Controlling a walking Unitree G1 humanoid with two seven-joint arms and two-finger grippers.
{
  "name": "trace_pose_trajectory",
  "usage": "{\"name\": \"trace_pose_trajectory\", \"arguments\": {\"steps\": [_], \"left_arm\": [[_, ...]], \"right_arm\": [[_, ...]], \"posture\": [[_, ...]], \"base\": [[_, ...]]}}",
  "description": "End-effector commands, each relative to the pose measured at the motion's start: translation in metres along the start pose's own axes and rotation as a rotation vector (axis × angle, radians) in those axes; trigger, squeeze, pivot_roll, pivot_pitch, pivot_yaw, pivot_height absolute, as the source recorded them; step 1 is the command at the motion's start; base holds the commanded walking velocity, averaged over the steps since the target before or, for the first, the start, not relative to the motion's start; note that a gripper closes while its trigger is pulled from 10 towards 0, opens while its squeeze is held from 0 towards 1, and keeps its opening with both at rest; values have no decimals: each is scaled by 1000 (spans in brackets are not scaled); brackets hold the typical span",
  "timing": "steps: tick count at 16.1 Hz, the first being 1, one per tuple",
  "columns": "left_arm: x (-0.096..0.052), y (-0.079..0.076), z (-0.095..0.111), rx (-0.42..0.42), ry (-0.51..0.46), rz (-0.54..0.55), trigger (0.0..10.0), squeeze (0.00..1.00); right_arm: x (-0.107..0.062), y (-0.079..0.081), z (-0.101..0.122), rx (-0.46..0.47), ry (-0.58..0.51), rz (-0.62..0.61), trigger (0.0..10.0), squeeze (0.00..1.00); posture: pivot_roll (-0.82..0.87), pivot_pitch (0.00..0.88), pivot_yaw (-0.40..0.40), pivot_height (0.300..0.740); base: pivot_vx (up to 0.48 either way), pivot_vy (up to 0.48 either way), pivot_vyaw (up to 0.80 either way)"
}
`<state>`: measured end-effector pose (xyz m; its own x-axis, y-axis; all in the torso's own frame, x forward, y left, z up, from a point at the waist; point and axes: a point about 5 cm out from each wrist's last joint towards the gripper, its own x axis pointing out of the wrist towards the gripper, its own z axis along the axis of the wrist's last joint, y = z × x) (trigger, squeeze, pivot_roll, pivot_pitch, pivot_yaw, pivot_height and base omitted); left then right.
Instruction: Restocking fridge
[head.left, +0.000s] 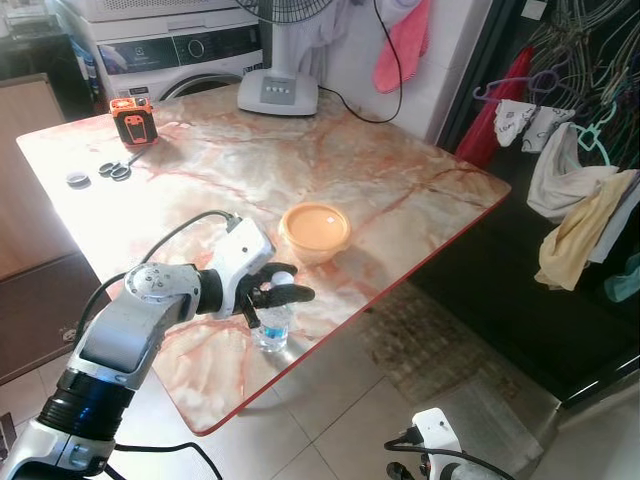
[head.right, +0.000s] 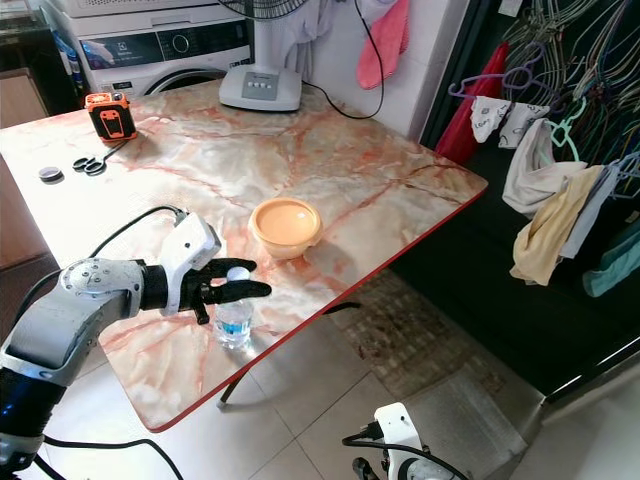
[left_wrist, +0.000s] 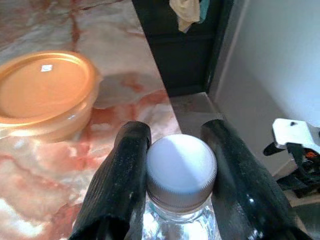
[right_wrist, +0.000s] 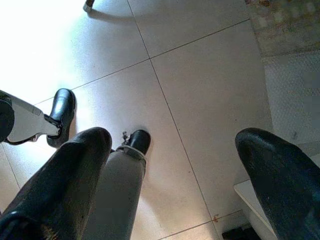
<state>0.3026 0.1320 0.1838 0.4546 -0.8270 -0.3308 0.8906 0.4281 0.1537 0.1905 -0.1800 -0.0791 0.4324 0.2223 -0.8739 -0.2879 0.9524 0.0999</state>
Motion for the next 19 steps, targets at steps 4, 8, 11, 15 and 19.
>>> {"name": "trace_pose_trajectory", "arguments": {"steps": [4, 8, 11, 15, 19], "left_arm": [[2, -5, -5, -19, 32, -31, 10000, 0], [2, -6, -7, -22, 41, -44, 10000, 208], [3, -8, -10, -20, 62, -54, 10000, 220], [3, -10, -12, -27, 70, -68, 10000, 502], [4, -11, -13, -27, 78, -76, 10000, 796]], "right_arm": [[-1, -3, 2, -8, -1, -8, 10000, 0], [-1, -3, 2, -7, -1, -8, 10000, 0], [-1, -4, 1, -9, 0, -8, 10000, 0], [-1, -4, 2, -20, 3, -6, 10000, 0], [-1, -4, 2, -21, 3, -5, 10000, 0]], "posture": [[5, 0, -126, 740], [5, 0, -126, 740], [3, 0, -128, 740], [3, 0, -128, 740], [1, 0, -129, 740]], "base": [[0, 0, 0], [0, 0, 0], [0, 0, 0], [0, 0, 0], [0, 0, 0]]}}
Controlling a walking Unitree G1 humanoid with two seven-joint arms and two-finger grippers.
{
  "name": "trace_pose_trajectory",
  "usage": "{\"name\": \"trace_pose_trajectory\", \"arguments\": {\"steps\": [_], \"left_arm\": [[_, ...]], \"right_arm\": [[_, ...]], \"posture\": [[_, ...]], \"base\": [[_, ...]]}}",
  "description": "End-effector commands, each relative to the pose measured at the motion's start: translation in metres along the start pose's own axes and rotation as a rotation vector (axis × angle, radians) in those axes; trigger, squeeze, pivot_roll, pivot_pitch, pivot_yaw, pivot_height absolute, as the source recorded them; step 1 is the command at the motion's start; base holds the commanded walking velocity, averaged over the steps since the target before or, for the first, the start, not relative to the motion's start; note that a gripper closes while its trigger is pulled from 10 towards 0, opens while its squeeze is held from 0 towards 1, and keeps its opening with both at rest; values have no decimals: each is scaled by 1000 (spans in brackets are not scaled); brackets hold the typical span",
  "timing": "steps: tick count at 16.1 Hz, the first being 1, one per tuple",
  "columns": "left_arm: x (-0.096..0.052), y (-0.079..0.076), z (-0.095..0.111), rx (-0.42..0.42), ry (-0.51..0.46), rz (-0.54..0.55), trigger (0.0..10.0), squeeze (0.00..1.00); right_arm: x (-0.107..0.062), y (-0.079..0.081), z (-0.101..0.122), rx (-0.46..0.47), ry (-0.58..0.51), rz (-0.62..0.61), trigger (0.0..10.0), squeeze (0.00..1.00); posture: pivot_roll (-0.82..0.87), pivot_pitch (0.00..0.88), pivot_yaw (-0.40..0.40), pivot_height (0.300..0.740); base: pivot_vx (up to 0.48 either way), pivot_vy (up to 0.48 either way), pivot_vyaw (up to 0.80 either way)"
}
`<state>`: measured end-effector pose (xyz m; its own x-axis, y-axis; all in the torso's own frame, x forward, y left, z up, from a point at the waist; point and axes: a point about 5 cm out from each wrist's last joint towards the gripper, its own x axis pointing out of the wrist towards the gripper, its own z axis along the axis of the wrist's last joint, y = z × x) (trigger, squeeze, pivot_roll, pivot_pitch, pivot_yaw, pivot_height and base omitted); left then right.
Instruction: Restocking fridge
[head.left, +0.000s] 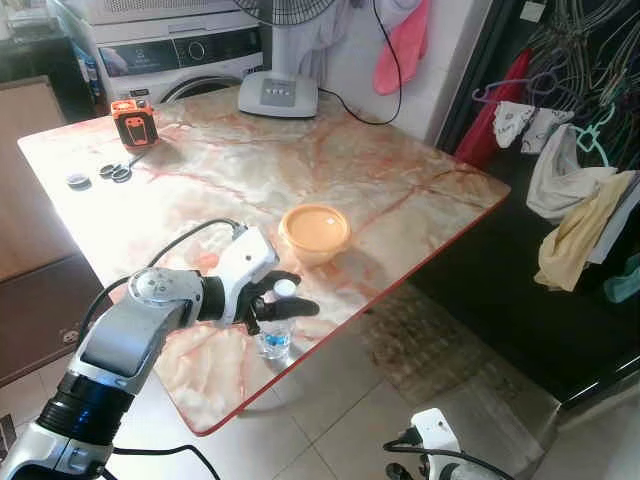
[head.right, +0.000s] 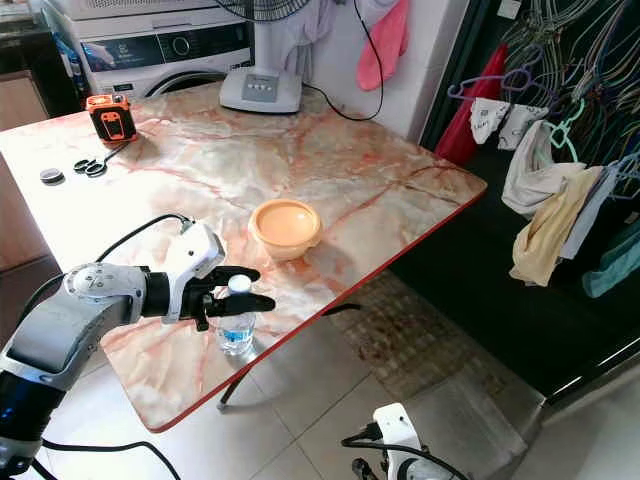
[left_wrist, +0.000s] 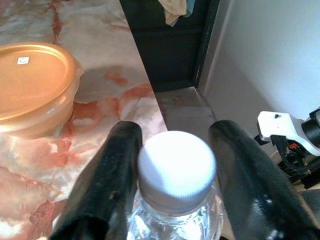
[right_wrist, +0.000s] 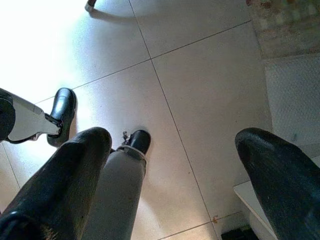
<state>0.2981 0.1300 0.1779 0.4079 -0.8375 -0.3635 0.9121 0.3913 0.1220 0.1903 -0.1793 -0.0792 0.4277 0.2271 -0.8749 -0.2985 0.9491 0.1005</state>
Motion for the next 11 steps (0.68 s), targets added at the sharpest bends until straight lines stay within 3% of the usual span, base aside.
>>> {"name": "trace_pose_trajectory", "arguments": {"steps": [1, 4, 5, 11], "left_arm": [[3, -5, -8, -13, 50, -26, 10000, 882], [3, -5, -8, -14, 51, -27, 10000, 886], [1, -5, -7, -9, 58, -25, 10000, 1000], [-9, -4, 4, 11, 36, -37, 10000, 1000]], "right_arm": [[-1, -4, 1, -12, -1, -11, 10000, 0], [-1, -4, 1, -11, -1, -11, 10000, 0], [-2, -5, 2, -12, 0, -11, 10000, 0], [-2, -5, 2, -15, 0, -9, 10000, 0]], "posture": [[1, 0, -129, 740], [1, 0, -129, 740], [2, 0, -129, 740], [6, 0, -131, 740]], "base": [[0, 0, 0], [0, 0, 0], [0, 0, 0], [0, 0, 0]]}}
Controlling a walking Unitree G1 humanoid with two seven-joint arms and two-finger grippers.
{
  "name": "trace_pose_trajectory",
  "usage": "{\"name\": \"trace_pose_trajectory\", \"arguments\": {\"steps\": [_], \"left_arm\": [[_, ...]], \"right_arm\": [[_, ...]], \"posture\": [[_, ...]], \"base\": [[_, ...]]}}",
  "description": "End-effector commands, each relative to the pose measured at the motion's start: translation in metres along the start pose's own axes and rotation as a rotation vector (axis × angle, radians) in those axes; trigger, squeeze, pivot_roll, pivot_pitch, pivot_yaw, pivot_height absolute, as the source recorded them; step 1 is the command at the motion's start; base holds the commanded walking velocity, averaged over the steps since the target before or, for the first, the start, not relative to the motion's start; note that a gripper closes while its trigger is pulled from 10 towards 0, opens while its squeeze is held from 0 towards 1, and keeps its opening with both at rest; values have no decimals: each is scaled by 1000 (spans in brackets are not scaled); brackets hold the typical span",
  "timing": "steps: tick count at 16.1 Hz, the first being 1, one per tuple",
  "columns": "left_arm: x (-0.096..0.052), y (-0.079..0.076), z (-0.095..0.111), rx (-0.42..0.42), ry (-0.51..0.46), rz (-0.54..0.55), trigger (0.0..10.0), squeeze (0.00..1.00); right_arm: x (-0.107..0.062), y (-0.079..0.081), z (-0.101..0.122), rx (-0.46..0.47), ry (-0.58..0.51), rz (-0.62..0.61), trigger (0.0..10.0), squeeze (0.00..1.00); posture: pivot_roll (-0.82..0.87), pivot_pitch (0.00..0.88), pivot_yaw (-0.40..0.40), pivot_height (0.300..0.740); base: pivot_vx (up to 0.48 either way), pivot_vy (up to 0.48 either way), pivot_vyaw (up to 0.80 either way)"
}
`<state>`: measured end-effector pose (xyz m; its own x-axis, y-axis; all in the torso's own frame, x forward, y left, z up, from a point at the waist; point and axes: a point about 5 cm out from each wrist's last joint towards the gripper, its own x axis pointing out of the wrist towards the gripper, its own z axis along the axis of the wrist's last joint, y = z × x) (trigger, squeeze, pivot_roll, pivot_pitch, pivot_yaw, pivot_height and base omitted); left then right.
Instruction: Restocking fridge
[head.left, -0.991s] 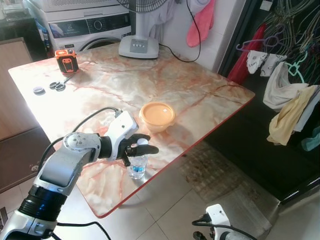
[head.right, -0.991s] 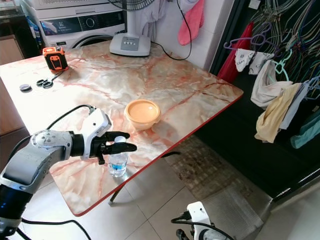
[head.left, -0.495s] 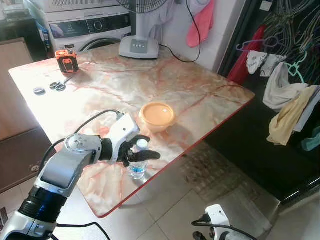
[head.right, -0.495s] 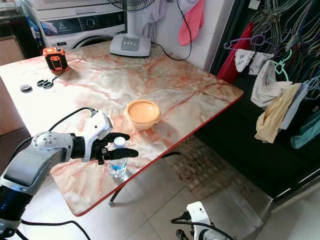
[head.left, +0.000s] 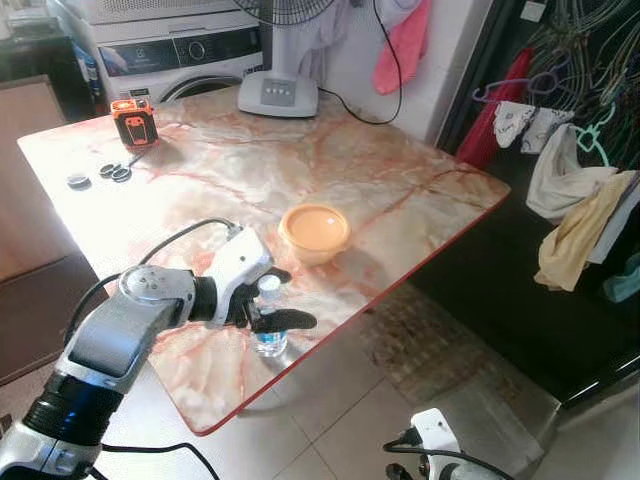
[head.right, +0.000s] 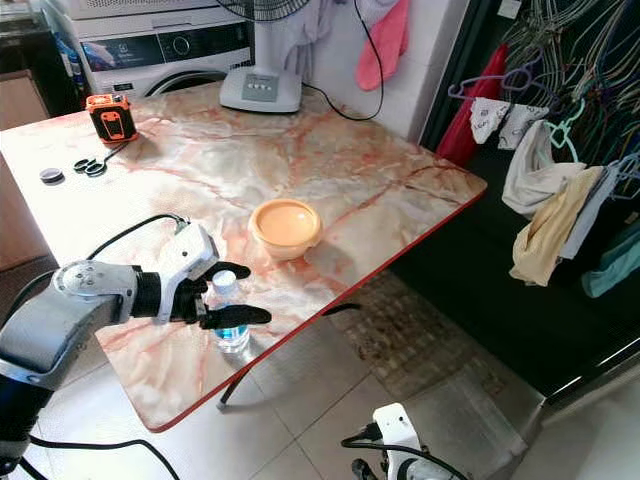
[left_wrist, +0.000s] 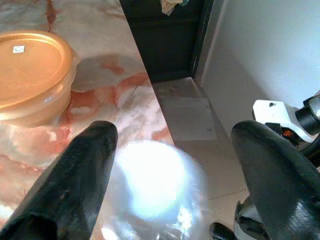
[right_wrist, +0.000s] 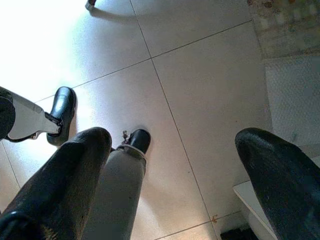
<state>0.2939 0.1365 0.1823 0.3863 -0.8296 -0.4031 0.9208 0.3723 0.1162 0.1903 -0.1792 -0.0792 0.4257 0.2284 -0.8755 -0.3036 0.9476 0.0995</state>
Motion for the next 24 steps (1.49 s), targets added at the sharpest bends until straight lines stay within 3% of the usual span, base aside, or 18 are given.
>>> {"name": "trace_pose_trajectory", "arguments": {"steps": [1, 4, 12, 14, 16, 24], "left_arm": [[-2, -3, 5, 13, -10, -15, 10000, 1000], [-3, -3, 7, 15, -13, -15, 10000, 1000], [-26, -3, 45, 74, -157, -31, 10000, 976], [-33, 0, 61, 79, -292, 0, 10000, 871], [-36, 3, 69, 90, -356, 38, 10000, 871], [-37, 2, 70, 79, -366, 39, 10000, 871]], "right_arm": [[-2, -5, 2, -11, -3, -10, 10000, 0], [-2, -5, 2, -11, -3, -10, 10000, 0], [-2, -5, 3, -10, -5, -10, 10000, 0], [-2, -5, 3, -9, -5, -8, 10000, 0], [-2, -6, 3, -9, -5, -8, 10000, 0], [-2, -6, 3, -9, -5, -8, 10000, 0]], "posture": [[6, 0, -131, 740], [6, 0, -131, 740], [32, 0, -135, 740], [32, 0, -136, 740], [32, 0, -136, 740], [32, 0, -136, 740]], "base": [[0, 0, 0], [0, 0, 0], [0, 0, 0], [0, 0, 0], [0, 0, 0], [0, 0, 0]]}}
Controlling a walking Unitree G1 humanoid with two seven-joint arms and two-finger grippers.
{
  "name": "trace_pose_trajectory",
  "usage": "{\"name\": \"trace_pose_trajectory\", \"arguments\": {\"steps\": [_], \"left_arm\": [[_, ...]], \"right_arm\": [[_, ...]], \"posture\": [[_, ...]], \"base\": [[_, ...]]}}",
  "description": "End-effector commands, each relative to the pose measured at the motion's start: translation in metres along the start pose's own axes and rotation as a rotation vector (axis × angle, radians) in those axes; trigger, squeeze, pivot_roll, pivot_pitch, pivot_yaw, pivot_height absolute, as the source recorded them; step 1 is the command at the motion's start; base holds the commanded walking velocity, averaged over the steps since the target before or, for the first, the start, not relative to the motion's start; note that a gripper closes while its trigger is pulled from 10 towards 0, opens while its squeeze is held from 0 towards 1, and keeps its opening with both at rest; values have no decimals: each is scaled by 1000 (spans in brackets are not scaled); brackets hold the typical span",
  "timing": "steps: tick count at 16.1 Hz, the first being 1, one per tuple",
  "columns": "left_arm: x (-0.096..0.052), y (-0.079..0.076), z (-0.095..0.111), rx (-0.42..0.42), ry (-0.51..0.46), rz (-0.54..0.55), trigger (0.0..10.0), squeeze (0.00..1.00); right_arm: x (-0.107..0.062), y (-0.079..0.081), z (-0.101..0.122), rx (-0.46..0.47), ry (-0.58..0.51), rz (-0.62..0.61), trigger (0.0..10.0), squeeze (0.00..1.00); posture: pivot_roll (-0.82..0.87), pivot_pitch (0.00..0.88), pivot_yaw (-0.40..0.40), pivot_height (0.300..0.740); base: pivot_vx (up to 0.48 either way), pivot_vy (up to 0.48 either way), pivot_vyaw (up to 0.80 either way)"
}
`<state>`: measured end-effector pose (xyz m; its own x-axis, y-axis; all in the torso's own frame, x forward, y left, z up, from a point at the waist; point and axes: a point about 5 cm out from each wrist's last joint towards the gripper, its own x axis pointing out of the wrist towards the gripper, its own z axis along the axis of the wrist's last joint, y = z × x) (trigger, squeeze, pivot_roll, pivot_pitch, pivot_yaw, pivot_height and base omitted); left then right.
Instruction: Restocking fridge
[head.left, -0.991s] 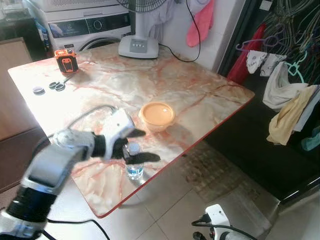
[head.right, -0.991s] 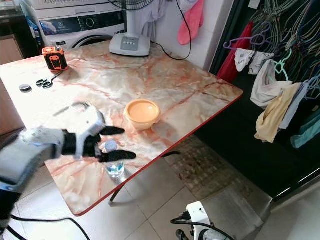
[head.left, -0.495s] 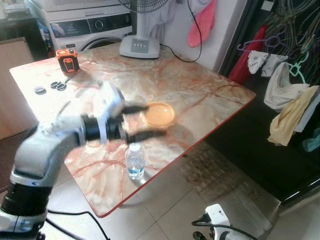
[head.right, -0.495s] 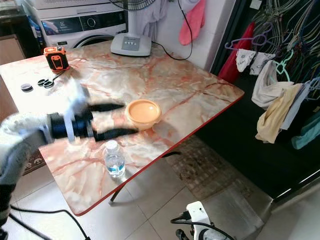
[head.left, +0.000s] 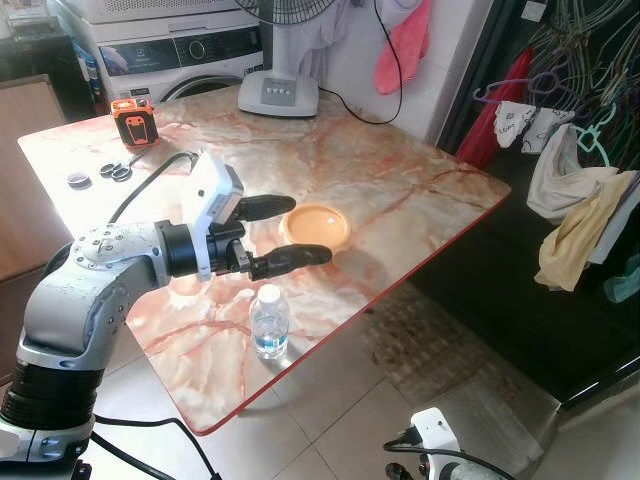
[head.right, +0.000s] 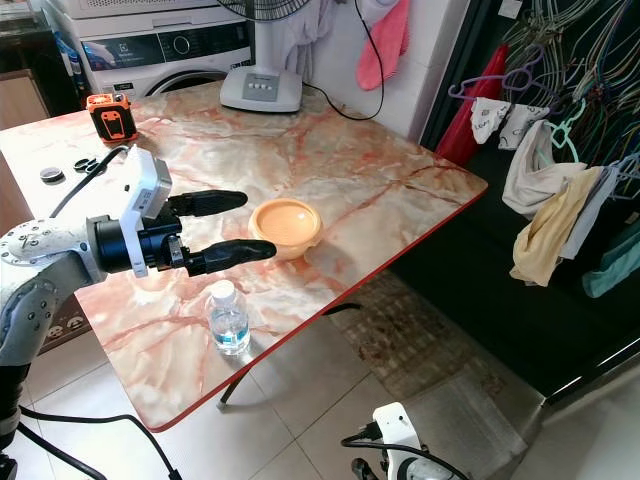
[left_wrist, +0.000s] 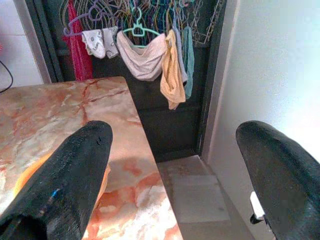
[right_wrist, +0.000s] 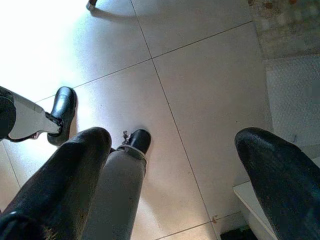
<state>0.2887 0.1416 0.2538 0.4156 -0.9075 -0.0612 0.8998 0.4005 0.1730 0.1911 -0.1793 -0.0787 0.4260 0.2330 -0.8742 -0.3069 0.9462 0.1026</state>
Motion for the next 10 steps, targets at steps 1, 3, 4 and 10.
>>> {"name": "trace_pose_trajectory", "arguments": {"steps": [1, 3, 4, 10], "left_arm": [[2, 20, 25, 23, -162, 162, 10000, 0], [2, 32, 32, 22, -233, 263, 10000, 0], [34, 56, 3, 140, -248, 967, 10000, 0], [8, 67, -41, 249, -118, 1305, 10000, 0]], "right_arm": [[-2, -5, 2, -8, -2, -14, 10000, 0], [-2, -5, 2, -8, -1, -14, 10000, 0], [-1, -3, 2, 1, -6, -14, 10000, 0], [-1, -2, -1, -1, -4, -16, 10000, 0]], "posture": [[32, 0, -136, 740], [32, 0, -136, 740], [15, 0, -117, 740], [17, 0, -103, 740]], "base": [[0, 0, 0], [0, 0, 0], [0, 0, 0], [0, 0, 0]]}}
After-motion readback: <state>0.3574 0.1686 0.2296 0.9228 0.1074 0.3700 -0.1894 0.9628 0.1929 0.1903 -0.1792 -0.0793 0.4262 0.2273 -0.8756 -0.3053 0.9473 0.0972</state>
